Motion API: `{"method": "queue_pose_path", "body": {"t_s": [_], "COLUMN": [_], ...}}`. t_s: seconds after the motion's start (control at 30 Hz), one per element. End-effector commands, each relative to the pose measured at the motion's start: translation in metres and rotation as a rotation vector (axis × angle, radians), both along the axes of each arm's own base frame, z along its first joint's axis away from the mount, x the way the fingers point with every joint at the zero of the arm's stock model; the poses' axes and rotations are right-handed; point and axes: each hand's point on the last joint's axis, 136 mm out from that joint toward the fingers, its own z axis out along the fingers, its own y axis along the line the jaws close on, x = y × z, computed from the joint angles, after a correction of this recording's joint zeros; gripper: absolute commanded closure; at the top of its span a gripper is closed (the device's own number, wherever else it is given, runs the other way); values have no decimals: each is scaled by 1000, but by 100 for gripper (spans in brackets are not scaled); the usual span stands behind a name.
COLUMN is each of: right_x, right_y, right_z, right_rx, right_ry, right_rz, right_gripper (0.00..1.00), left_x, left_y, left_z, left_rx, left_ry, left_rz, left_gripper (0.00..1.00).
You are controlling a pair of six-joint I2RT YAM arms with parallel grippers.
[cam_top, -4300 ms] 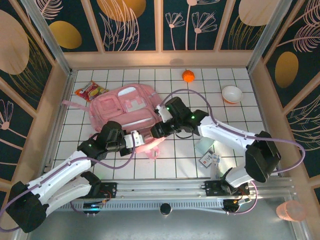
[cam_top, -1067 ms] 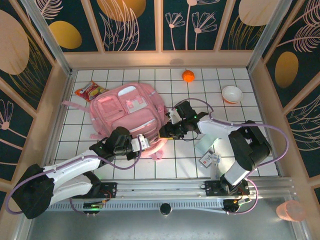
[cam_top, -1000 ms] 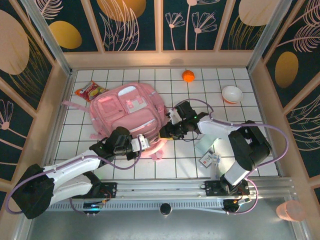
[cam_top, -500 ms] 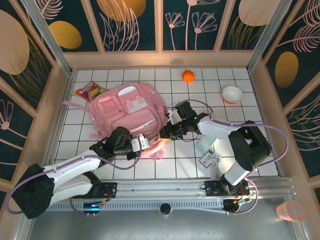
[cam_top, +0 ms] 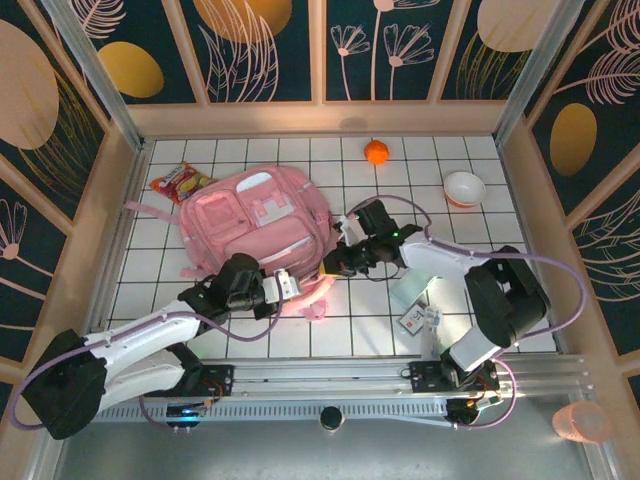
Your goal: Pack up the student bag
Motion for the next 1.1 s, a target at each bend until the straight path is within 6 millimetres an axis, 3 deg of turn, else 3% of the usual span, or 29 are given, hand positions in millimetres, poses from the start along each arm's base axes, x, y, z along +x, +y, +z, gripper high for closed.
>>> {"method": "queue_pose_path", "body": {"t_s": [0.0, 0.1, 0.17, 0.3, 0.37, 0.43, 0.5, 0.6, 0.73, 0.8, 1.0, 1.07], "right_x": [36, 53, 60, 58, 47, 35, 30, 23, 15, 9, -7, -11], "right_y": [-40, -60, -63, -45, -26, -9, 0, 10, 16, 21, 30, 33], "right_z": [2, 1, 2, 24, 43, 60, 72, 83, 94, 101, 105, 103], "right_rx": [-121, -144, -141, -57, -16, 5, -5, -22, -15, -1, 7, 7], "right_ry": [-133, -161, -177, -220, -282, -329, -378, -436, -467, -483, -516, -514], "right_rz": [-137, -189, -199, -142, -72, -15, 0, 19, 34, 55, 80, 86], "right_gripper": [100, 100, 100, 100, 100, 100, 100, 100, 100, 100, 100, 100], "left_x": [-3, -9, -11, -11, -8, -5, -4, 1, 13, 25, 34, 34], "left_y": [3, 4, 5, 7, 5, -1, -9, -20, -26, -26, -29, -29], "left_z": [11, 14, 14, 17, 21, 28, 36, 42, 41, 43, 45, 53], "left_rx": [-5, -15, -15, -19, -42, -83, -122, -160, -168, -191, -221, -245], "left_ry": [-51, -49, -44, -49, -48, -34, -12, 18, 25, 17, 9, -17], "left_rz": [-27, -42, -46, -32, -13, -2, -14, -10, 23, 87, 126, 117], "left_gripper": [100, 100, 100, 100, 88, 65, 51, 41, 38, 42, 97, 100]}}
